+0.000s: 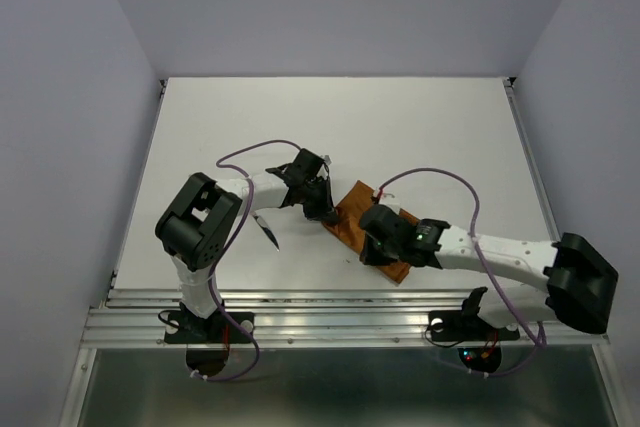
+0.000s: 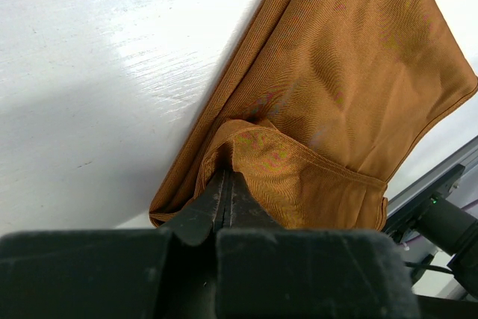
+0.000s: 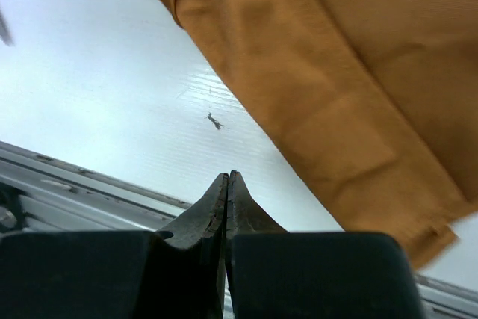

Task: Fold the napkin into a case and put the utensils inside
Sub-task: Smooth out the 2/3-rectangle-folded napkin at the center of the board.

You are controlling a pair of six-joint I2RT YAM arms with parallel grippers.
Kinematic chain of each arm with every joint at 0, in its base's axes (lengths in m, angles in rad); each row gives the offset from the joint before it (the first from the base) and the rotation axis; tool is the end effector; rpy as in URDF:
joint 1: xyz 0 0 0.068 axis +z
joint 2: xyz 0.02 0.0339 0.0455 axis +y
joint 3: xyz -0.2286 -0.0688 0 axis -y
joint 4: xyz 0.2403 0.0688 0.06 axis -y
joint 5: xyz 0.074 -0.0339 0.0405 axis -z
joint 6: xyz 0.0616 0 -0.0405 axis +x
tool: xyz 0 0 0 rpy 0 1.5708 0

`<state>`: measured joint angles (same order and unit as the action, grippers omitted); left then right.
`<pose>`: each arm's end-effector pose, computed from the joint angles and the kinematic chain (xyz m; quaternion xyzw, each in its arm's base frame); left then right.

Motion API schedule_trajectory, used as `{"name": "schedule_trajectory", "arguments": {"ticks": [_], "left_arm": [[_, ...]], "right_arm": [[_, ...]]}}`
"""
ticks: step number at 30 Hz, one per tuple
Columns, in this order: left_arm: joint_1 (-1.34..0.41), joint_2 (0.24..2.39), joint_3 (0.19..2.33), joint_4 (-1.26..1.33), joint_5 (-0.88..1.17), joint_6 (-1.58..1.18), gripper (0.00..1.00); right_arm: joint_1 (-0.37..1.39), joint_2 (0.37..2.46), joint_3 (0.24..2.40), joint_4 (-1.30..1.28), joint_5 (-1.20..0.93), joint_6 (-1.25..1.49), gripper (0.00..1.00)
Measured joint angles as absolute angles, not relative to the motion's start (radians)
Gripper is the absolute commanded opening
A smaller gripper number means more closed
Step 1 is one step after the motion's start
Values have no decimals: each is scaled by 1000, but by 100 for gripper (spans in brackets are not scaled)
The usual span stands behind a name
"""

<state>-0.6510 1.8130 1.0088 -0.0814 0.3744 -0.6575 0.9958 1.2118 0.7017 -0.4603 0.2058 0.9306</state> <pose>0.2790 -0.2408 0.1023 0.0595 0.9256 -0.3400 0.1552 0.1490 0.2068 0.1517 -0.0006 0.9507 0.1855 0.2485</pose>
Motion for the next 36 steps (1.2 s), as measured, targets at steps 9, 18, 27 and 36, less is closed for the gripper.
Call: {"name": "schedule_trajectory", "arguments": {"ticks": [9, 18, 27, 36], "left_arm": [[-654, 1813, 1011, -86, 374, -650, 0], [-655, 1813, 1016, -98, 374, -635, 0], [-656, 1813, 1016, -99, 376, -625, 0], [-656, 1813, 1016, -101, 379, -616, 0]], "right_arm": [[1026, 1380, 688, -373, 169, 939, 1], [1026, 1218, 543, -435, 197, 999, 1], [1026, 1085, 530, -545, 308, 1052, 2], [1021, 1158, 528, -569, 367, 1079, 1]]}}
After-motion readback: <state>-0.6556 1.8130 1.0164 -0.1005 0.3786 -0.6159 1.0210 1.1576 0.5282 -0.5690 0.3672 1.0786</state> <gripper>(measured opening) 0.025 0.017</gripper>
